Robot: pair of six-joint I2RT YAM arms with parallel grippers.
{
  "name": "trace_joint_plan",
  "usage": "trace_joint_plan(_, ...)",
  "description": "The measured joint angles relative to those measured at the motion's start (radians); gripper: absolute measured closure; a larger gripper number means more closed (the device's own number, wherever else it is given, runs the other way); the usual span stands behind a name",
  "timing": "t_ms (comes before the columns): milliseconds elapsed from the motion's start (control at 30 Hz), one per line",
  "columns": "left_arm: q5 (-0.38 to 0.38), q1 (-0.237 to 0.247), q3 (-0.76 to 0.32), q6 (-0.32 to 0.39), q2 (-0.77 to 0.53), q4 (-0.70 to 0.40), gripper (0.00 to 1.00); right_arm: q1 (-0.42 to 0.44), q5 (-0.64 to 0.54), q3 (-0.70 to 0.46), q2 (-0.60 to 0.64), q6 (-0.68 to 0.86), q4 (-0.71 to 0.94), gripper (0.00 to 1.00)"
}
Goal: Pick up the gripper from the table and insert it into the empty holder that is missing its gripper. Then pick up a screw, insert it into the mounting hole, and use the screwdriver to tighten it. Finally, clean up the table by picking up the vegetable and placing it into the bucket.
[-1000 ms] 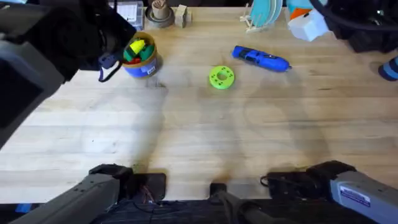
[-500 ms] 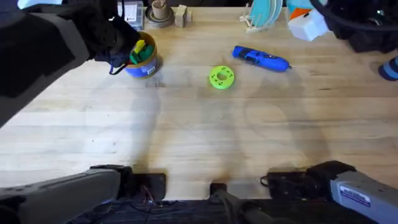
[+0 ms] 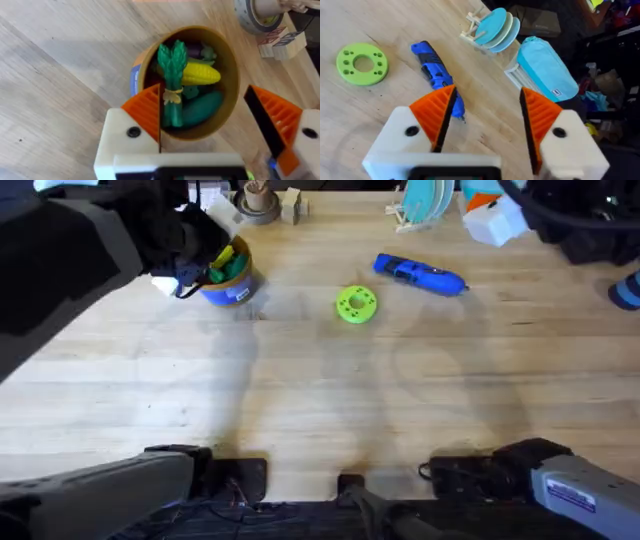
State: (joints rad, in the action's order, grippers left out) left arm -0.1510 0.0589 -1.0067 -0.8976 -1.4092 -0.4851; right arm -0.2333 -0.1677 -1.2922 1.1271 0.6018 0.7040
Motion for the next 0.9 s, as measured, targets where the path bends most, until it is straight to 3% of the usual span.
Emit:
trace_joint_plan(133,0.063,0.002,-0.017,0.074,0.034,-0.010,0.005,0.000,0.000,0.000,0.000,0.000,0.000,0.187)
trace_joint_plan(200,0.112,0.005,-0.037,0.152,0.061,-0.012,0.005,0.000,0.000,0.000,0.000,0.000,0.006,0.186)
trace_joint_plan(433,0.346,0.084,-0.088,0.566,0.226,-0.097,0.006,0.000,0.000,0.000,-0.024,-0.003,0.089,0.186)
trace_joint_plan(500,0.397,0.109,-0.088,0.656,0.277,-0.141,0.023,0.000,0.001,0.000,-0.055,-0.013,0.116,0.186)
trace_joint_plan(533,0.418,0.121,-0.088,0.694,0.306,-0.160,0.082,0.000,0.001,0.000,-0.077,-0.022,0.133,0.186)
trace_joint_plan(567,0.433,0.128,-0.088,0.719,0.328,-0.174,0.204,0.000,0.001,0.000,-0.096,-0.027,0.147,0.186)
trace_joint_plan(700,0.470,0.133,-0.088,0.790,0.423,-0.225,0.851,0.000,0.004,0.000,-0.176,-0.045,0.213,0.186)
trace_joint_plan(733,0.474,0.133,-0.088,0.805,0.444,-0.233,0.959,0.000,0.004,0.000,-0.191,-0.052,0.221,0.186)
trace_joint_plan(767,0.478,0.133,-0.088,0.813,0.463,-0.239,0.977,0.000,0.004,0.000,-0.204,-0.062,0.224,0.186)
trace_joint_plan(900,0.491,0.133,-0.088,0.830,0.514,-0.258,0.369,0.000,0.004,0.000,-0.242,-0.113,0.227,0.187)
